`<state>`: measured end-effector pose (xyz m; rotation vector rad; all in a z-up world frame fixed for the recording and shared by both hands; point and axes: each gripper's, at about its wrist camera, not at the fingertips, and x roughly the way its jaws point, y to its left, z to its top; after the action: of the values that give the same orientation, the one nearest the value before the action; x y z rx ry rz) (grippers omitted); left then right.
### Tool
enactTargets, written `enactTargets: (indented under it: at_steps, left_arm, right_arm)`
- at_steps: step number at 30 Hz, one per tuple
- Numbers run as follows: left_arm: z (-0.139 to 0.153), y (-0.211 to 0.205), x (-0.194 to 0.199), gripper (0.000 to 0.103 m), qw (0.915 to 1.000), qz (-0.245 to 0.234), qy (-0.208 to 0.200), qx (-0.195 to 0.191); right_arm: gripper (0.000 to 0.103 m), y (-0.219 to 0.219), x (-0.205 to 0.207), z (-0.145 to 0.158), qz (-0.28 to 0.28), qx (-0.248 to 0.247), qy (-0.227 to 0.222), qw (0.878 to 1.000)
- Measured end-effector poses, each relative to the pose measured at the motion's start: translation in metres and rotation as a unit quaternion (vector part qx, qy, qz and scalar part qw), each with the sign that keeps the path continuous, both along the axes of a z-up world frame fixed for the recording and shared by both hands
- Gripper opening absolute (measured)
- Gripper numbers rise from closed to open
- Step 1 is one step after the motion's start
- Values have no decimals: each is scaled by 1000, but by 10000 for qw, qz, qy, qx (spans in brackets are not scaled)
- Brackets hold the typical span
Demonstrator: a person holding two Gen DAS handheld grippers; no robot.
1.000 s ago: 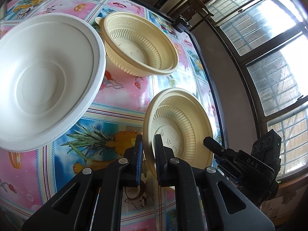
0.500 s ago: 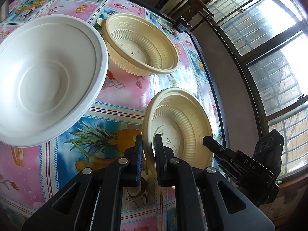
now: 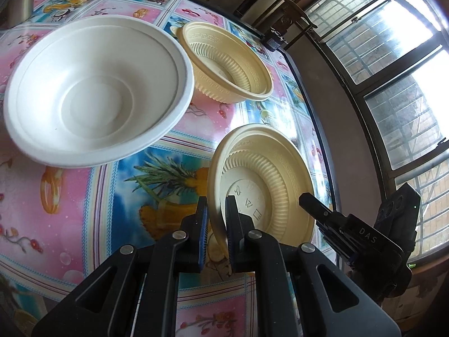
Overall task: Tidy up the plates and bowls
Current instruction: 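Lift the beige plate with both grippers and carry it toward the red plate stack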
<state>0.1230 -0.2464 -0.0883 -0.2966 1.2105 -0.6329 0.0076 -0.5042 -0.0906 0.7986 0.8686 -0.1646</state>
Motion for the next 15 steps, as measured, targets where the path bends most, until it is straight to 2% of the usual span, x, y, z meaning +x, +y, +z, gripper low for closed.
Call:
enactTargets:
  at_steps: [15]
  left_arm:
    - [1,70,-30,10,9991,386,-85,128]
  right_arm:
    - [11,74,-11,0,490,-181,-159,9985]
